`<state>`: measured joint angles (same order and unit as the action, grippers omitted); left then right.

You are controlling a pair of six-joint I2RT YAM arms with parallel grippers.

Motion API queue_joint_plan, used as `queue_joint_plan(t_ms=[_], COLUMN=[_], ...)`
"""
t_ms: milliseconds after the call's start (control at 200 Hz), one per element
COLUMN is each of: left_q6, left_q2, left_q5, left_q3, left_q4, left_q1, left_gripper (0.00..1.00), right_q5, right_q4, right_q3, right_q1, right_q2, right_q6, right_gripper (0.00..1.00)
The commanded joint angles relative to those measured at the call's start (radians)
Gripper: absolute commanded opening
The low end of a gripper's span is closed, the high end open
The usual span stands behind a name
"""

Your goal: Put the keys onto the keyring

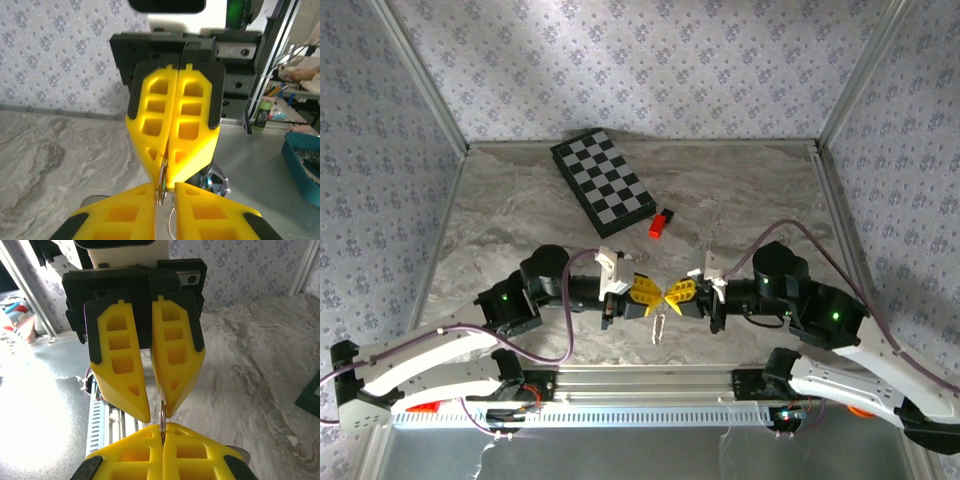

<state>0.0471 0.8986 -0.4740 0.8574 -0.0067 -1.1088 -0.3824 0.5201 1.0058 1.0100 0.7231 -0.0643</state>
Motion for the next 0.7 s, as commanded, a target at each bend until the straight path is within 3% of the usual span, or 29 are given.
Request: queue_joint_plan(t_ms=[0, 305, 695], left_q6=[-0.047, -0.059, -0.068], left_q2=[-0.009, 0.006, 0.012], left_q5=[0.010, 0.007, 0.000], left_q3=[0.057, 0.076, 0.076], left_q4=[-0.124, -0.179, -0.171], left_q1=[-0.011, -0.011, -0.011], left_gripper=[0.17, 0.18, 0.20], right_q5=[0.077, 0.177, 0.172], right_q4=[0.104, 0.227, 0.243], right_q3=[0.085, 0.178, 0.228], right_q1=[0.029, 0.124, 0.148], right_q2=[0.014, 0.114, 0.162], right_q6=[-0.069, -0.129, -0.139], right_gripper=[0.00, 0.00, 0.00])
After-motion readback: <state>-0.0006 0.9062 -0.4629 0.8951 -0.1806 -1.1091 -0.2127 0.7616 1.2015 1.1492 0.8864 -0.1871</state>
